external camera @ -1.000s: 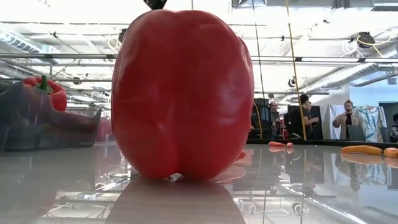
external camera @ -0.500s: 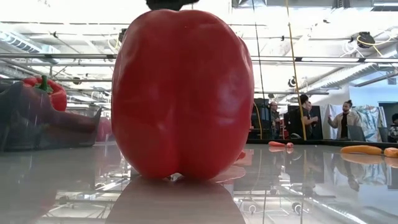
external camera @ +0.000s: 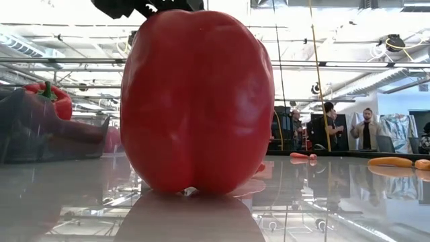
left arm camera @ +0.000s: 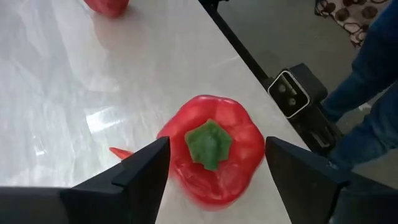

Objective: Sort produce into baskets
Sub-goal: Put the red bell pepper into the top black bin

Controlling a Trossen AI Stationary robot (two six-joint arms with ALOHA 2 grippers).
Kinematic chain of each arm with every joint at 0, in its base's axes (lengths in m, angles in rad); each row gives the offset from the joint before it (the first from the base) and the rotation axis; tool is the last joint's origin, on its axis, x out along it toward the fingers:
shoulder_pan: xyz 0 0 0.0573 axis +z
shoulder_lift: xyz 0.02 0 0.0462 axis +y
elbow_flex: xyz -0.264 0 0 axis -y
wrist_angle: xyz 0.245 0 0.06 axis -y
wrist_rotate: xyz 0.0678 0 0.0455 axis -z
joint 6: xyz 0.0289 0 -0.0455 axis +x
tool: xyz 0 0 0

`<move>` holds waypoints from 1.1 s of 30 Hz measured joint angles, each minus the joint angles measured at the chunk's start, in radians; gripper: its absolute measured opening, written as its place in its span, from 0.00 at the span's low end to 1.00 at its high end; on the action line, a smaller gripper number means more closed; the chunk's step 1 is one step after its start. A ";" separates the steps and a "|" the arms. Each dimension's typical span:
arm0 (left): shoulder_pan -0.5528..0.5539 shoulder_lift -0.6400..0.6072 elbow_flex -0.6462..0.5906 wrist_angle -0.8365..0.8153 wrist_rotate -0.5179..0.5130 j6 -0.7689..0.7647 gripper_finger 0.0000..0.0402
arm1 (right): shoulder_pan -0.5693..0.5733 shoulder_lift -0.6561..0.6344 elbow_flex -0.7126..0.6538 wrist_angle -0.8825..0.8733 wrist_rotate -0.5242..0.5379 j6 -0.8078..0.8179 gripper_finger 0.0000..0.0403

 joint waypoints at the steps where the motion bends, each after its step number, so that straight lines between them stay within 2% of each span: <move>1: 0.000 0.001 0.000 0.000 0.000 0.001 0.66 | 0.000 0.000 0.000 0.000 0.000 0.001 0.47; 13: 0.005 0.001 0.000 -0.020 0.003 0.007 0.48 | -0.001 0.000 0.000 -0.007 0.002 0.003 0.47; 33: 0.008 0.042 0.000 0.028 0.010 0.007 0.44 | -0.001 0.000 0.000 -0.024 0.029 0.034 0.47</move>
